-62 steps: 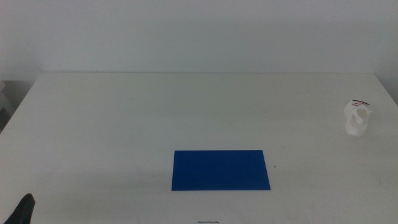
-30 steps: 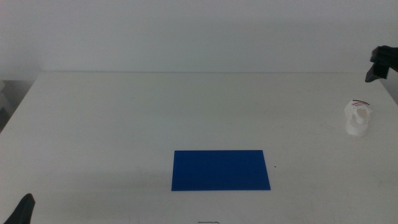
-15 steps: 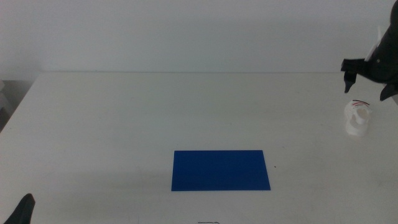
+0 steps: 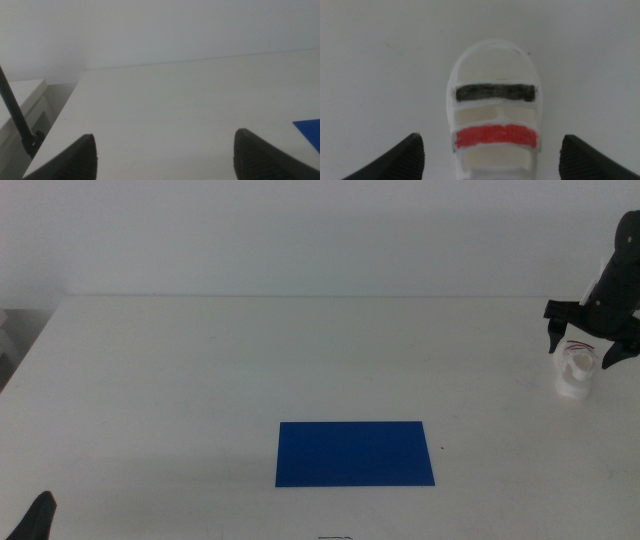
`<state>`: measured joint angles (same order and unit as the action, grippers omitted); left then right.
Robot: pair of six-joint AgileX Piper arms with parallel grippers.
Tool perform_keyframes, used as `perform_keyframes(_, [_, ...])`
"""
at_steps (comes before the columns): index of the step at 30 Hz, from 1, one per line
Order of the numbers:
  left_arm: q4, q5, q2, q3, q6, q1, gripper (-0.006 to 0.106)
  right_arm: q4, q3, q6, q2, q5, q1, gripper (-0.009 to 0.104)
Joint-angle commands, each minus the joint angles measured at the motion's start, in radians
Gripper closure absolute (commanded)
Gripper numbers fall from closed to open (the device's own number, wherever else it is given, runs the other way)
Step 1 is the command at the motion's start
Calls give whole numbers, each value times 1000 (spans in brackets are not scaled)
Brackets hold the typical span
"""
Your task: Use one arm to grab the shoe from the table and place it on the mat.
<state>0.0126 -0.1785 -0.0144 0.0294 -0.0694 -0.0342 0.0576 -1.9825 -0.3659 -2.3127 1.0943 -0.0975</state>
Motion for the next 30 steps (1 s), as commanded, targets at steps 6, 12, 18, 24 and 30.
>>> perform_keyframes(6, [6, 83, -19, -3, 12, -4, 7, 7, -33, 6, 39, -12, -7, 29])
perform_keyframes(12, [6, 83, -19, -3, 12, -4, 7, 7, -33, 55, 70, 22, -1, 87])
perform_keyframes(18, [6, 83, -19, -3, 12, -4, 7, 7, 17, 40, 183, 92, 56, 96])
perform_keyframes(24, [6, 83, -19, -3, 12, -4, 7, 8, 193, -47, 351, 58, 223, 96])
perform_keyframes(30, [6, 83, -19, -3, 12, -4, 7, 17, 306, -236, 444, 68, 424, 96])
